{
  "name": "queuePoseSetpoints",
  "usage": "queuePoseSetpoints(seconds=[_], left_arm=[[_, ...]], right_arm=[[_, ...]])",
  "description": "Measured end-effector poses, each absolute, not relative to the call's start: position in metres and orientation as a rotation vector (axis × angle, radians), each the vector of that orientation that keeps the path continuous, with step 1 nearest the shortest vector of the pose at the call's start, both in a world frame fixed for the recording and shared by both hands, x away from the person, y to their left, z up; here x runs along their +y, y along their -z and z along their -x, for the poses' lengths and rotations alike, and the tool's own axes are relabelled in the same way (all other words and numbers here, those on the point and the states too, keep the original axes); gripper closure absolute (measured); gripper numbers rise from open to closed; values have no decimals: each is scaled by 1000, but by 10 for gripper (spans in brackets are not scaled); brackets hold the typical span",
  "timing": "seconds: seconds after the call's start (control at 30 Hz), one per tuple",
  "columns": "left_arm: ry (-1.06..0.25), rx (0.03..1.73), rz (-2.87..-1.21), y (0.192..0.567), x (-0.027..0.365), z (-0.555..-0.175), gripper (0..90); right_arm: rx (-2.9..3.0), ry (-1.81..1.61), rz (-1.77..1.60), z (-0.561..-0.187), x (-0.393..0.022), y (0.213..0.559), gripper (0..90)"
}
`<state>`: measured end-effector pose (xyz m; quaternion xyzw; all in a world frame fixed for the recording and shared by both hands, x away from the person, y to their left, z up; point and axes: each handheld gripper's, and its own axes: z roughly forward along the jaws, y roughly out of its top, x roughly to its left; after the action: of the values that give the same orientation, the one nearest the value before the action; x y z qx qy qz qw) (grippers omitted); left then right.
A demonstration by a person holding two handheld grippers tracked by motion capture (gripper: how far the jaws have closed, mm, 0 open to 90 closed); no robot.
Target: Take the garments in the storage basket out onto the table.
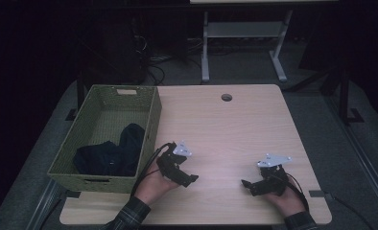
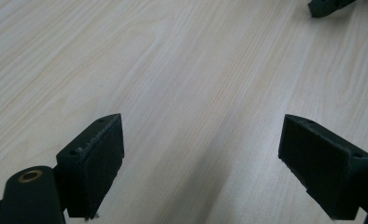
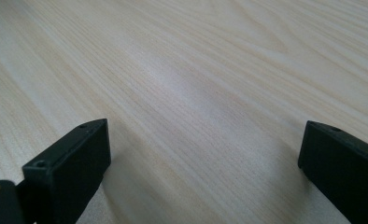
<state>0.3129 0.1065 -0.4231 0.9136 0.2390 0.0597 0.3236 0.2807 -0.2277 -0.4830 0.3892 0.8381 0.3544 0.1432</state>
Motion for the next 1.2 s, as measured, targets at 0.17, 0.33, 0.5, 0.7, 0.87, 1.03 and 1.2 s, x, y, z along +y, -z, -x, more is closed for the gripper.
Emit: queuePoseSetpoints(seconds=[0.17, 0.33, 0.5, 0.7, 0.87, 1.03, 1.2], left_arm=[[-146, 629, -2408, 419, 106, -314, 140], [-152, 621, -2426, 414, 104, -315, 140], [-152, 614, -2425, 406, 104, -317, 140], [-176, 601, -2431, 393, 104, -320, 140], [-174, 604, -2433, 386, 107, -322, 142], [-150, 605, -2435, 381, 110, -324, 147], [-145, 602, -2437, 373, 113, -326, 147]], right_arm=[[2417, -1022, -1123, -281, -228, 483, 19], [2417, -1022, -1124, -281, -228, 483, 18], [2417, -1023, -1122, -281, -228, 483, 19], [2416, -1023, -1125, -281, -228, 483, 19], [2416, -1023, -1124, -281, -228, 483, 18], [2416, -1023, -1124, -281, -228, 483, 19], [2416, -1023, -1123, -281, -228, 483, 19]])
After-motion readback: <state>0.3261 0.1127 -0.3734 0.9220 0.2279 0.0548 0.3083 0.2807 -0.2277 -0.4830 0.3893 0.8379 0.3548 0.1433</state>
